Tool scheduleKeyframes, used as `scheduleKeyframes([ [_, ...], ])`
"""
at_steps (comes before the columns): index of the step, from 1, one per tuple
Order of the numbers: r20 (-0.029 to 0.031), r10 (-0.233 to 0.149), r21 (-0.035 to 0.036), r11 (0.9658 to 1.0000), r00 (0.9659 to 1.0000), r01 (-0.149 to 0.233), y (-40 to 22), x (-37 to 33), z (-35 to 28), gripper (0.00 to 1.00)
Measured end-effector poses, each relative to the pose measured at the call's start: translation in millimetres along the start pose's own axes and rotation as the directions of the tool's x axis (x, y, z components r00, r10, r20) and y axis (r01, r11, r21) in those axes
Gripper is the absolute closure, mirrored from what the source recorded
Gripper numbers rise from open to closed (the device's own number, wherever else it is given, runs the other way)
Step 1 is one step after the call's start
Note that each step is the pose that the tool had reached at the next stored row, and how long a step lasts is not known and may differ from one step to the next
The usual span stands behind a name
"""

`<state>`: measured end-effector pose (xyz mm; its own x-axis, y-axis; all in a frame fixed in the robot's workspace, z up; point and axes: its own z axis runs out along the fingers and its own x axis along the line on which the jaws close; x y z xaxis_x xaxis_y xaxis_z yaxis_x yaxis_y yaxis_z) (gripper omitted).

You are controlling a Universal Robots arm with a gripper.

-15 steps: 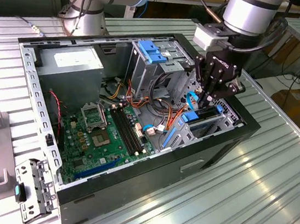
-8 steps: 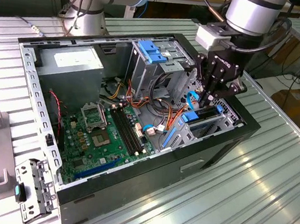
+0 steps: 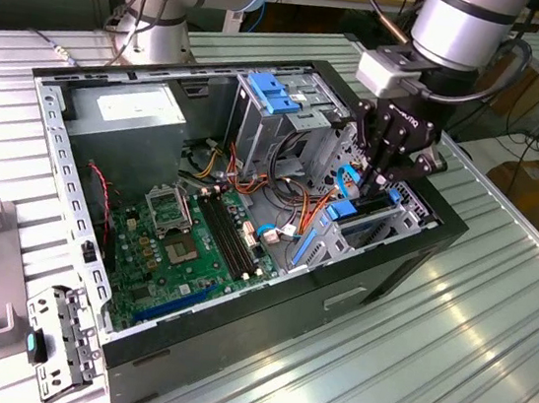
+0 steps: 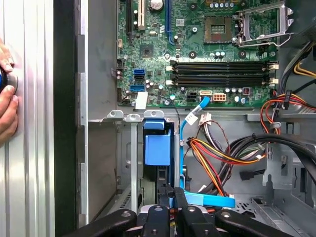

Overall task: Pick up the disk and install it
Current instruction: 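Insert the second disk wire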

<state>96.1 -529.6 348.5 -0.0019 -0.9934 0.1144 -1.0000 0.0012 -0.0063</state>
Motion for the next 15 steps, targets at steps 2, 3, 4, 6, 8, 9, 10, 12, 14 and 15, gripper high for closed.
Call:
scheduleKeyframes([
  [2, 0.0003, 0.0, 0.0, 1.0, 1.0, 0.0, 0.0, 2.1, 0.3, 0.84],
  [3, 0.0007, 0.0, 0.0, 1.0, 1.0, 0.0, 0.0, 4.3, 0.5, 0.84],
  [4, 0.0016, 0.0, 0.0, 1.0, 1.0, 0.0, 0.0, 5.1, 0.6, 0.84],
  [6, 0.005, 0.0, 0.0, 1.0, 1.0, 0.0, -0.2, 5.5, 0.6, 0.84],
  [8, 0.0088, 0.0, 0.0, 1.0, 1.0, 0.0, -0.7, 5.5, 0.7, 0.84],
  [9, 0.0094, 0.0, 0.0, 1.0, 1.0, 0.0, -1.1, 5.5, 0.7, 0.84],
  [10, 0.0098, 0.0, 0.0, 1.0, 1.0, 0.0, -1.5, 5.5, 0.7, 0.84],
  [12, 0.011, 0.0, 0.0, 1.0, 0.9999, 0.0, -2.1, 5.5, 0.7, 0.84],
  [14, 0.0147, 0.0, 0.0, 1.0, 0.9999, 0.0, -2.2, 5.5, 0.8, 0.84],
  [15, 0.0167, 0.0, 0.0, 1.0, 0.9999, 0.0, -2.3, 5.5, 1.0, 0.84],
])
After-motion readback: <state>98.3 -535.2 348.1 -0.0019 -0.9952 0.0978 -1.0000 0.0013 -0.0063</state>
